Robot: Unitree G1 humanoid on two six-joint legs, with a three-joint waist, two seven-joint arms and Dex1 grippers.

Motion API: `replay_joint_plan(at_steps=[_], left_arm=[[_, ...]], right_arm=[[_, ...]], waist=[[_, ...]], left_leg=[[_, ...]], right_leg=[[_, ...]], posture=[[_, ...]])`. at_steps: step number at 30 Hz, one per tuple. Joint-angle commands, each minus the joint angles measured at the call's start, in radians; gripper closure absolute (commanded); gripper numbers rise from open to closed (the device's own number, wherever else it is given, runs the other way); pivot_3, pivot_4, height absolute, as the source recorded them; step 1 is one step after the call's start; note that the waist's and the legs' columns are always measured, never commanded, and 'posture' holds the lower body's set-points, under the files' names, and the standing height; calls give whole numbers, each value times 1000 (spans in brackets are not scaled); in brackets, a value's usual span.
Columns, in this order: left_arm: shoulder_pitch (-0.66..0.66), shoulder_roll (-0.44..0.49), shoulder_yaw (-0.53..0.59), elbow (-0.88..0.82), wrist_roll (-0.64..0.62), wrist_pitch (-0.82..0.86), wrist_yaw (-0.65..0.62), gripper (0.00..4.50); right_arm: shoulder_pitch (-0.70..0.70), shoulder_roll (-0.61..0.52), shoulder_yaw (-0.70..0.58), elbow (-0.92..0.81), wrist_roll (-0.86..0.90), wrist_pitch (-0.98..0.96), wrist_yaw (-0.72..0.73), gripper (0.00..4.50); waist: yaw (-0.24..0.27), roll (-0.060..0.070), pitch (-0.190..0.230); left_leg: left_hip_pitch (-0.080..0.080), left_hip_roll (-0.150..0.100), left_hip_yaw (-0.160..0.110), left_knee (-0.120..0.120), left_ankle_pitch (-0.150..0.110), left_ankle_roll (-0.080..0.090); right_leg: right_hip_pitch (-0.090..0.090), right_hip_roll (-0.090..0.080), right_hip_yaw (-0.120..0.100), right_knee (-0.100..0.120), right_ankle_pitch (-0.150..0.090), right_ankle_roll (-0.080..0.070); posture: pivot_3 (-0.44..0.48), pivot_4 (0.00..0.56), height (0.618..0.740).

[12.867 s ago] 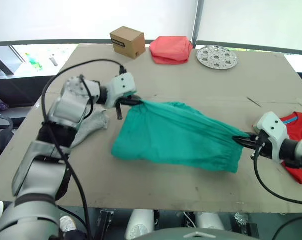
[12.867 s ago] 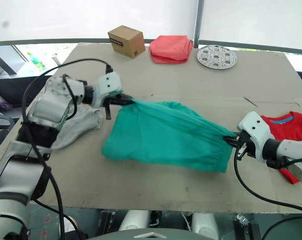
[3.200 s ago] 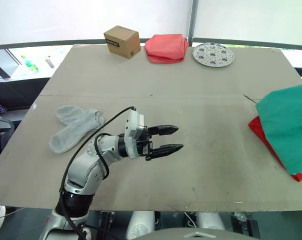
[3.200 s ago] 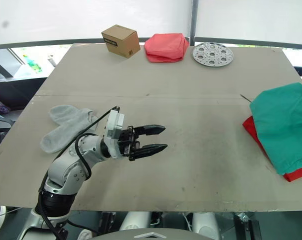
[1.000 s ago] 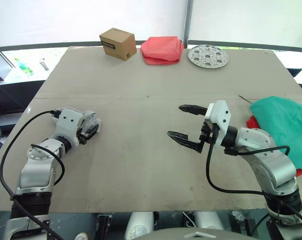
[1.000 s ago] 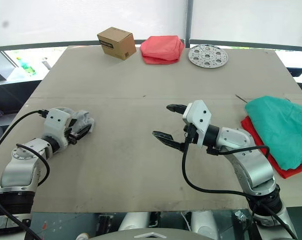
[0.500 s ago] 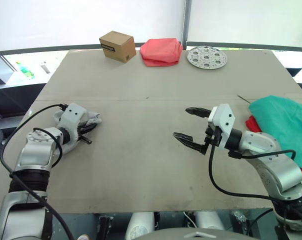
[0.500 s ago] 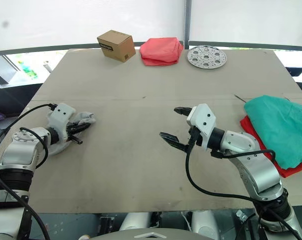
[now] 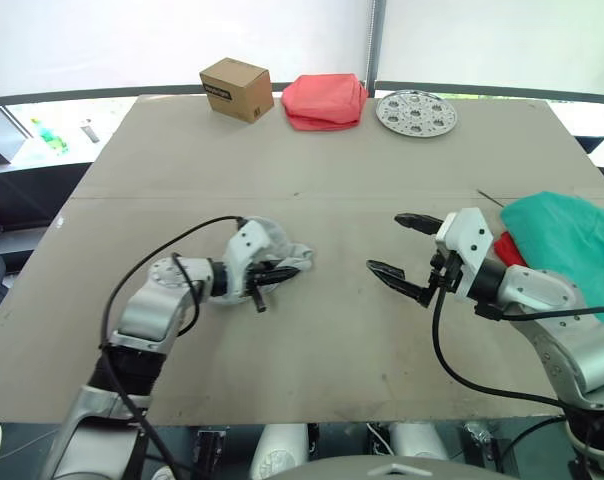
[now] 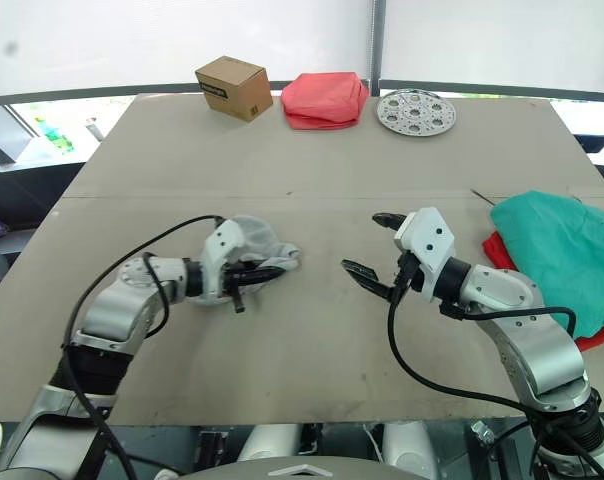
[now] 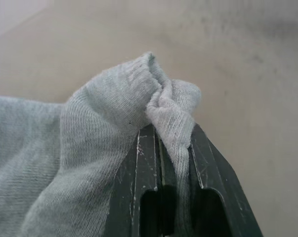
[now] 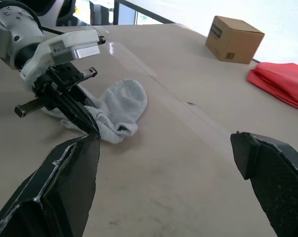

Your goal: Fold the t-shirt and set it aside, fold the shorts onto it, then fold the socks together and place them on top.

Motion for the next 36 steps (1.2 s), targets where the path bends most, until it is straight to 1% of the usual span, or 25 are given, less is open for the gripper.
replay_joint_plan(at_steps=[1, 3, 5, 8, 10, 12, 15, 18, 19, 21, 23, 26, 29, 31, 33, 36], left_arm=[[-12, -48, -57, -93, 1, 48, 32, 4476], [-9, -58, -94, -109, 24, 23, 28, 4476], [3, -37, -120, -111, 37, -41, -17, 4476], [12, 48, -101, -74, 17, -190, -172, 4476], [2, 113, -93, -14, 13, -358, -314, 4476], [-56, 154, -74, 113, 27, -502, -402, 4476], [-143, 172, -56, 308, 53, -712, -478, 4476], [-206, 174, -35, 485, 71, -905, -530, 4476], [-218, 174, -29, 526, 73, -949, -543, 4476], [-225, 169, -20, 574, 71, -1012, -557, 4476], [-214, 157, -13, 578, 61, -1032, -557, 4476], [-161, 121, -24, 446, 40, -972, -522, 4476], [-103, 68, -55, 259, 44, -824, -441, 4476], [-93, 28, -77, 180, 51, -751, -406, 4476], [-108, -29, -109, 146, 83, -694, -352, 4476], [-141, -104, -155, 144, 127, -593, -287, 4476]], right_arm=[[5, -11, -30, -57, 15, 4, -17, 0], [11, -15, -33, -69, 18, 13, -25, 0], [19, -23, -31, -84, 19, 24, -31, 0], [27, -29, -32, -96, 27, 34, -36, 0], [29, -33, -31, -95, 30, 35, -34, 0], [24, -35, -26, -87, 30, 30, -31, 0], [17, -33, -21, -80, 31, 26, -31, 0], [16, -29, -13, -77, 28, 22, -32, 0], [17, -28, -10, -77, 26, 20, -33, 0], [20, -26, -5, -73, 23, 16, -32, 0], [20, -24, -1, -66, 21, 11, -31, 0], [20, -25, 1, -56, 19, 3, -26, 0], [12, -31, -2, -45, 20, -2, -20, 0], [9, -36, -8, -42, 23, -2, -16, 0], [9, -44, -17, -41, 26, -1, -12, 0], [14, -55, -27, -44, 28, 0, -10, 0]], waist=[[1, -1, 0], [-1, -1, 1], [0, -1, 1], [-3, -2, 1], [-2, -1, 1], [2, -1, 2], [6, -1, 2], [2, -1, 1], [1, -1, 1], [-1, -1, 1], [-1, -1, 1], [1, -1, 1], [2, -2, 2], [2, -2, 2], [3, -2, 1], [2, -2, 1]], left_leg=[[0, 0, 0, 0, 0, 0], [-1, 1, 0, 0, 0, 0], [-1, 2, 0, 0, 0, 0], [-1, 4, 0, 0, 0, 0], [0, 5, 1, 0, 0, 0], [0, 5, 1, 0, 0, -1], [-2, 5, 0, 1, 0, 0], [-10, 5, 0, 5, 0, 0], [-13, 5, 0, 6, 0, 0], [-14, 5, 1, 9, -1, 1], [-13, 5, 2, 9, -1, 2], [-13, 5, 2, 9, -2, 2], [-14, 5, 2, 11, -3, 4], [-14, 5, 2, 13, -3, 5], [-14, 5, 2, 14, -3, 5], [-13, 4, 2, 15, -3, 5]], right_leg=[[0, 2, 1, 0, 0, 0], [-1, 5, 2, 0, 0, 0], [-1, 6, 2, 0, 0, 0], [-2, 6, 2, 0, 0, 0], [-2, 6, 2, 0, -2, -2], [-3, 6, 2, -1, -4, 0], [-3, 5, 1, -2, -4, 0], [-8, 5, 0, -3, -1, -4], [-10, 6, 0, -2, -1, -4], [-9, 7, 0, -1, 1, -1], [-10, 10, 0, -1, 1, -1], [-9, 10, 0, -1, 1, 0], [-9, 9, 1, 0, 1, 0], [-9, 8, 1, 1, 1, 0], [-8, 8, 1, 1, -1, 4], [-8, 9, 2, 2, -1, 4]], posture=[[0, 150, 740], [0, 150, 740], [0, 150, 740], [0, 150, 740], [0, 150, 740], [0, 150, 740], [0, 150, 740], [0, 150, 740], [0, 150, 740], [0, 150, 740], [0, 150, 740], [0, 150, 740], [0, 150, 740], [0, 150, 740], [0, 150, 740], [0, 150, 740]])
